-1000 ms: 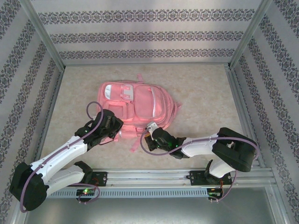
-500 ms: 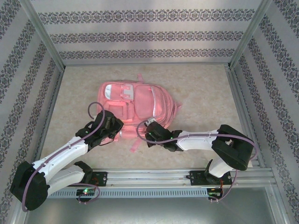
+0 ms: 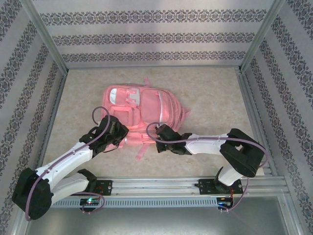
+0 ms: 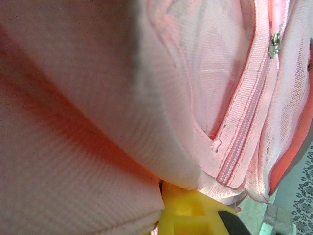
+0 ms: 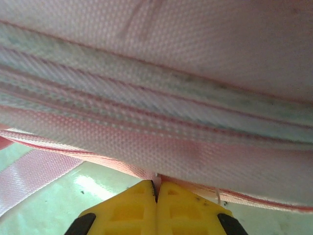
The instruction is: Pack the student bag
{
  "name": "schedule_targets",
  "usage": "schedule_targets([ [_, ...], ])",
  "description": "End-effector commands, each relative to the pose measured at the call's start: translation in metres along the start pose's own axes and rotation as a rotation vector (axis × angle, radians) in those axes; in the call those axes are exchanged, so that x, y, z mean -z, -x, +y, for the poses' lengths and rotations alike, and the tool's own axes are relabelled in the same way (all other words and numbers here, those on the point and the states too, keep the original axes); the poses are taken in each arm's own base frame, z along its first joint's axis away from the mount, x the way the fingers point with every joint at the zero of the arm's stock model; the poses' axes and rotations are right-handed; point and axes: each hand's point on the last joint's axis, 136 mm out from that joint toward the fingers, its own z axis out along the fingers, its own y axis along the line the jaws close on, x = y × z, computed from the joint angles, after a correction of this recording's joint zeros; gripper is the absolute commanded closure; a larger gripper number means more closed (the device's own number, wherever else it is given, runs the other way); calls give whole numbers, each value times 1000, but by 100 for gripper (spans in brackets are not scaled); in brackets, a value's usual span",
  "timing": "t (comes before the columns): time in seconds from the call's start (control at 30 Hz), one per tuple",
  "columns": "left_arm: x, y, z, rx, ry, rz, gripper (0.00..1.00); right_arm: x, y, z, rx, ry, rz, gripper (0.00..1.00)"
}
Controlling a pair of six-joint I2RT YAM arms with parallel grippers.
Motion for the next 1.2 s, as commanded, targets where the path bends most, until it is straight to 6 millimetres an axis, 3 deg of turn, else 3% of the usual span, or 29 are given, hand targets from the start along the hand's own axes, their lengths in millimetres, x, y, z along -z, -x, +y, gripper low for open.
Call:
schedule_targets([
  [0.0, -5, 6, 26, -30, 86, -27, 100, -9, -20, -18, 14, -75, 82, 100],
  [0.07, -5, 6, 25, -29, 80, -29, 100, -11, -21, -19, 12, -78, 83, 98],
  [0.2, -5, 7, 24, -32, 78, -32, 100, -12, -22, -22, 12, -87, 81, 83],
  [0.37, -5, 7, 25, -29, 80, -33, 100, -12, -22, -21, 12, -84, 83, 79],
  [0.53, -4, 8, 27, -28, 87, -37, 100, -9, -25, -23, 10, -80, 79, 100],
  [0.73, -2, 13, 27, -73, 107, -44, 100, -1, -30, -24, 20, -62, 71, 100],
  [0.97, 9, 21, 48, -140, 248, -75, 100, 9, -28, -35, 48, -116, 58, 100],
  [1.17, 22, 32, 51, -176, 265, -118, 100, 20, -25, -49, 33, -163, 14, 100],
])
